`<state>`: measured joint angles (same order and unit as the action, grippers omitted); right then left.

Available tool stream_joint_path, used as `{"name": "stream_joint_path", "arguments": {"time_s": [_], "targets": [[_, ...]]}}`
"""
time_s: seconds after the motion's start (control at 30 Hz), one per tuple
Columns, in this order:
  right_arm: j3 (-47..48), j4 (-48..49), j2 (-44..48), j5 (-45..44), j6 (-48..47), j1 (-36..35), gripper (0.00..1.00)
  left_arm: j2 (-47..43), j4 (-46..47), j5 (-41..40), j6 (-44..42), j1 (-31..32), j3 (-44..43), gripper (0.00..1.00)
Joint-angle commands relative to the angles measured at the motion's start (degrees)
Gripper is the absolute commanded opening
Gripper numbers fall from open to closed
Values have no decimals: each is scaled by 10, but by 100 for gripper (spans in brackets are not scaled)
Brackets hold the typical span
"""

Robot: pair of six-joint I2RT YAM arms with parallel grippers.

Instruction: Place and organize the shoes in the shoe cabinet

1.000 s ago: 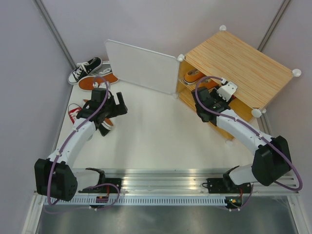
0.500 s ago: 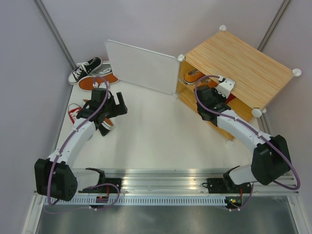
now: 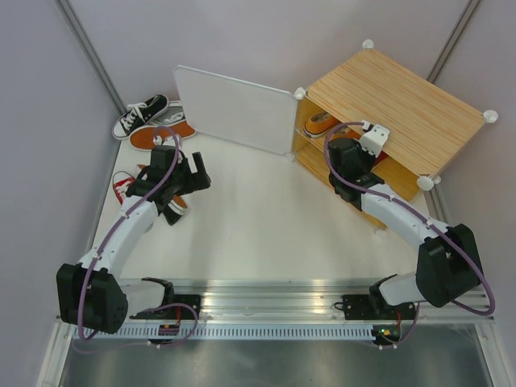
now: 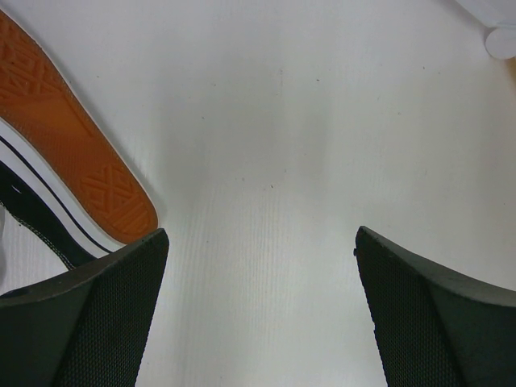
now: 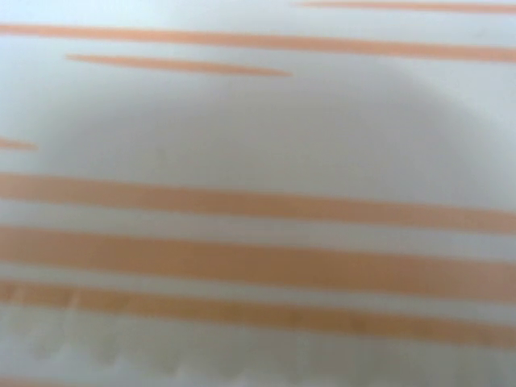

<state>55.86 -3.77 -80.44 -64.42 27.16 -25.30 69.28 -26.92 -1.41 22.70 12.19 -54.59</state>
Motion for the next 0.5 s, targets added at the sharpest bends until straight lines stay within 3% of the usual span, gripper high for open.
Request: {"name": "stream_joint_path", "arguments": {"time_s": [0.0,0.27,0.47], "targets": [[25,89,-11,37,18,2,1,-20,5,-4,13,-1,-18,100],[7,105,-13,85,112,13,1,-20,4,-3,13,-1,-18,100],[-19,170,-5,136,103,16,1,-21,3,-2,13,-1,-18,100]]}}
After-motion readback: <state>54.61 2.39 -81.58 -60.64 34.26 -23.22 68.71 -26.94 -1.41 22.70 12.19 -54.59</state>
